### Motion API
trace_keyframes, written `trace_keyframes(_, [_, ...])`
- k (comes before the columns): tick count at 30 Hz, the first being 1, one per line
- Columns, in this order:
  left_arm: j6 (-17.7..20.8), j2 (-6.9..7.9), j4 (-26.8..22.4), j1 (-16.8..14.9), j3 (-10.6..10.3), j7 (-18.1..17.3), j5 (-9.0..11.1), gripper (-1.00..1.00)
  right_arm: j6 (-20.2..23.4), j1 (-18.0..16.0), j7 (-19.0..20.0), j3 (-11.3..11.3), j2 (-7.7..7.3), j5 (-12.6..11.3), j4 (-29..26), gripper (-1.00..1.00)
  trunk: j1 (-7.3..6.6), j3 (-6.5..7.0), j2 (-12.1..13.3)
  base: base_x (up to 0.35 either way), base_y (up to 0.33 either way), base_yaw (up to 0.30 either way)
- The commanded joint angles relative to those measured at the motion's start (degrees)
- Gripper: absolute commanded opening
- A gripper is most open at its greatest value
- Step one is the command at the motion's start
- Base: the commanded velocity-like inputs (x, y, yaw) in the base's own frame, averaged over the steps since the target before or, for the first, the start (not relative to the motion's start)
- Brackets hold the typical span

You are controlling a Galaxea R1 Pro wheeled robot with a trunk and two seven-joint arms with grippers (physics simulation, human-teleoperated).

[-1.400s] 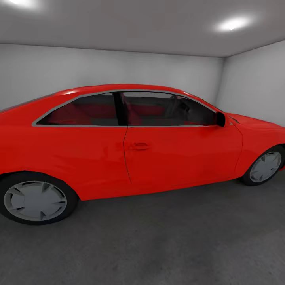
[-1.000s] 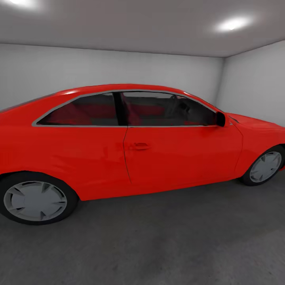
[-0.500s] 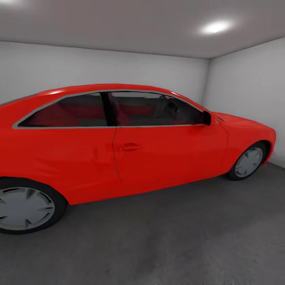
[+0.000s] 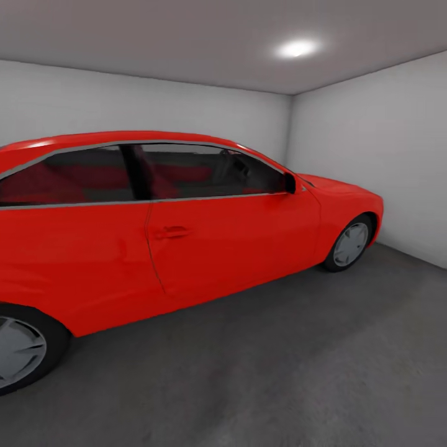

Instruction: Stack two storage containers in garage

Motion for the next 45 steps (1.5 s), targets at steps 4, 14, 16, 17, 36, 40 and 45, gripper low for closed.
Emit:
trace_keyframes(4, [-0.18,-0.08,0.01,-0.01,-0.09,0.0,0.09,1.0,-0.02,-0.04,0.01,0.03,0.01,0.01,0.01,1.0,0.0,-0.04,-0.02,0.0,0.0,-0.297])
trace_keyframes(14, [-0.18,0.0,0.01,-0.01,-0.07,0.0,0.08,1.0,-0.02,-0.04,-0.04,0.03,0.04,0.01,0.01,1.0,0.0,-0.04,-0.02,0.0,0.0,-0.297])
trace_keyframes(16, [-0.18,-0.01,0.03,-0.01,-0.07,0.01,0.09,1.0,-0.02,-0.04,-0.05,0.03,0.04,0.01,0.01,1.0,0.0,-0.04,-0.02,0.0,0.0,-0.297])
trace_keyframes(17, [-0.18,-0.01,0.03,-0.01,-0.1,0.01,0.1,1.0,-0.02,-0.04,-0.06,0.03,0.05,0.01,0.01,1.0,0.0,-0.04,-0.02,0.0,0.0,-0.297])
trace_keyframes(36, [-0.18,-0.01,0.01,-0.01,-0.1,0.0,0.11,1.0,-0.02,-0.03,-0.01,0.03,0.05,0.01,0.01,1.0,0.0,-0.04,-0.02,0.0,0.0,-0.297])
trace_keyframes(40, [-0.18,-0.01,0.01,-0.01,-0.08,0.0,0.11,1.0,-0.02,-0.04,0.01,0.03,0.07,0.1,0.01,1.0,0.0,-0.04,-0.02,0.0,0.0,-0.297])
trace_keyframes(45, [-0.18,-0.01,0.01,-0.01,-0.09,0.0,0.11,1.0,-0.02,-0.03,-0.01,0.05,0.13,0.19,0.01,1.0,0.0,-0.04,-0.02,0.0,0.0,-0.297])
